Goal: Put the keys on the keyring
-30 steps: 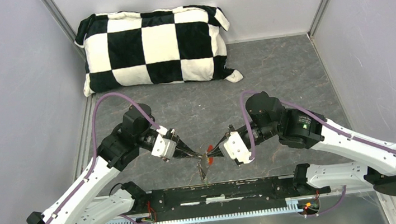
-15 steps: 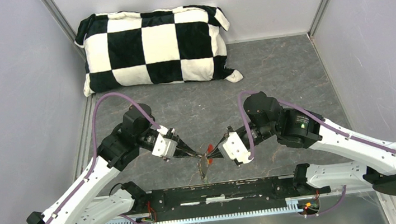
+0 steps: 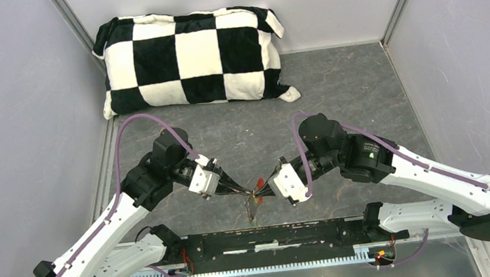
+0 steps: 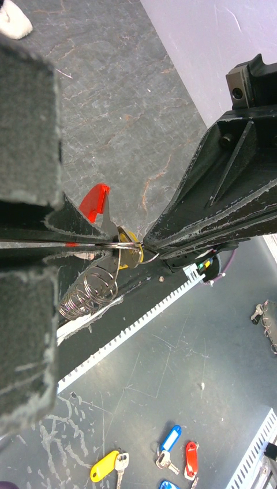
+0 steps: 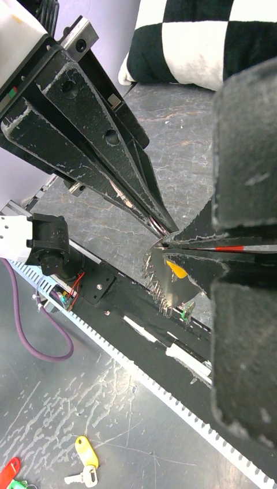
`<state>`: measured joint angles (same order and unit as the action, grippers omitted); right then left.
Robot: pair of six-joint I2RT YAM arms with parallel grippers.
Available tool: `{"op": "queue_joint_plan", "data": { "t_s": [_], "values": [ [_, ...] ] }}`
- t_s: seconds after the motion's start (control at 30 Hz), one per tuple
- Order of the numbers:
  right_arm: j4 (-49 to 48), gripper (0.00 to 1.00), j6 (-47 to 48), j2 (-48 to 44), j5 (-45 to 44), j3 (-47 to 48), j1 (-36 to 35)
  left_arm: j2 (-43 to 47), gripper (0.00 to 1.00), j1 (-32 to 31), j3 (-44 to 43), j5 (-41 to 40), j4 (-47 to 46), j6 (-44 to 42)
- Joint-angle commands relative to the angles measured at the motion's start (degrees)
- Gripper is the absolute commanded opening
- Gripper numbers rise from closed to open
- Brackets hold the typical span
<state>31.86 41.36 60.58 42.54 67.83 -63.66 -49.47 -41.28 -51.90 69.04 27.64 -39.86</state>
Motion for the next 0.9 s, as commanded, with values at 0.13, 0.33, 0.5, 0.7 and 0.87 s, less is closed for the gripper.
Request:
{"op": "queue_joint_plan", "data": {
  "t_s": [0.13, 0.33, 0.5, 0.7, 0.87],
  "values": [
    [-2.7, 0.00, 0.2, -0.1, 0.4, 0.7, -0.1, 0.2, 0.02, -0.1, -1.7, 0.1, -2.0, 0.9],
    [-4.3, 0.00, -0.3, -0.7, -1.0, 0.2, -0.1, 0.3, 0.02, -0.1, -1.5, 0.2, -2.0, 1.1],
    [-5.3, 0.00, -0.6, -1.0, -1.6, 0.0, -0.1, 0.3, 0.02, -0.1, -1.6, 0.3, -2.0, 1.1],
    [-5.0, 0.00, -0.5, -2.4, -3.5, -1.1, -0.2, 0.9, 0.02, -0.1, -1.3, 0.2, -2.0, 0.7],
    [-4.3, 0.00, -0.1, -5.6, -5.0, -3.0, -0.1, 0.2, 0.02, -0.2, -4.4, 0.3, 7.9, -10.7]
  ]
}}
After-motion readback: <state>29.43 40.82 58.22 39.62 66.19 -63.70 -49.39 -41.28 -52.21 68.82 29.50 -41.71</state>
